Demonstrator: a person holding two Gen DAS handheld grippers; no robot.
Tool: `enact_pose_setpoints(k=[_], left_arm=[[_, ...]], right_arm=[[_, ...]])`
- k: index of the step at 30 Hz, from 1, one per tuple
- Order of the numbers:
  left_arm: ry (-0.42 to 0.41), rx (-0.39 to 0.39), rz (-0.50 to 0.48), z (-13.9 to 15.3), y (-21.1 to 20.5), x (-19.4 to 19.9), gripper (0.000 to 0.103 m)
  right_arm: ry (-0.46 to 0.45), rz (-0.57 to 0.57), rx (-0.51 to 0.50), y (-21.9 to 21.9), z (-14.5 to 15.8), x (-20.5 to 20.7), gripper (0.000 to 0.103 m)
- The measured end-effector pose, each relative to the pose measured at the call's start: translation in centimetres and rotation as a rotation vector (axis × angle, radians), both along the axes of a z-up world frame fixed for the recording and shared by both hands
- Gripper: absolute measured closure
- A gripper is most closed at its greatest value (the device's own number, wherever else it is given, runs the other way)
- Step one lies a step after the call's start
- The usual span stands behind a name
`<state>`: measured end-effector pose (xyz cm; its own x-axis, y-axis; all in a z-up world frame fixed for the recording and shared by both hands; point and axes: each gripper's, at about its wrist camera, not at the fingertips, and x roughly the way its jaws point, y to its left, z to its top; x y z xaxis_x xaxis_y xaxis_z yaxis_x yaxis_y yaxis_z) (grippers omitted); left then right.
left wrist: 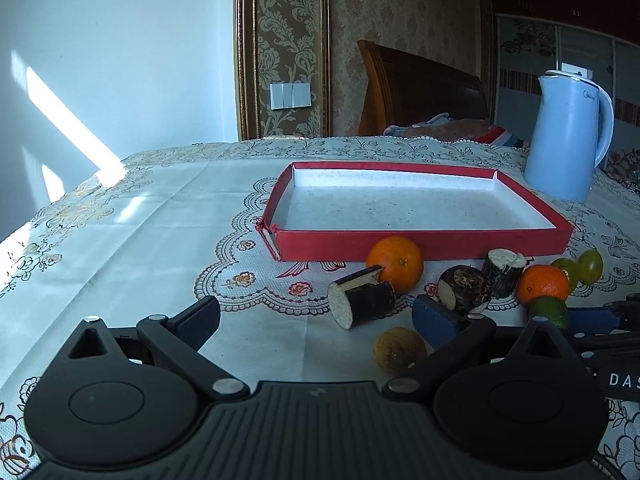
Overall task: Organize fruits
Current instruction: 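Grasp the green cucumber chunk with the right tool while the left tool grasps a brown round fruit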
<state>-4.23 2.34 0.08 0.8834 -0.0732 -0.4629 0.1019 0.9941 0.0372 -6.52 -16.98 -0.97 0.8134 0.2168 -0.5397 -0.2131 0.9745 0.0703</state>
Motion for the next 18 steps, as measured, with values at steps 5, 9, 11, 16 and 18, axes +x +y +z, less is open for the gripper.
enact_pose_setpoints(k=[5,9,11,16,18], left_arm=[[-0.004,0.036,-0.012,0.0,-0.6,-0.1,0.0],[0.016,0.03,-0.018,0.0,-0.5,0.2,0.0],[0.028,0.041,-0.029,-0.1,-0.7,0.3,0.0],[0.064,0.102,-0.058,-0.6,-1.8,0.8,0.0],[0.064,0.117,-0.062,-0.6,-2.1,0.8,0.0]], right_arm=[[-0.009,-0.003,0.011,-0.4,0.1,-0.5,0.066],[-0.025,-0.01,0.017,-1.4,0.4,-1.7,0.066],[-0.032,-0.019,0.024,-2.0,0.5,-2.1,0.066],[-0.042,-0.048,0.043,-3.3,0.7,-2.2,0.066],[-0.041,-0.049,0.051,-3.5,0.6,-2.2,0.066]])
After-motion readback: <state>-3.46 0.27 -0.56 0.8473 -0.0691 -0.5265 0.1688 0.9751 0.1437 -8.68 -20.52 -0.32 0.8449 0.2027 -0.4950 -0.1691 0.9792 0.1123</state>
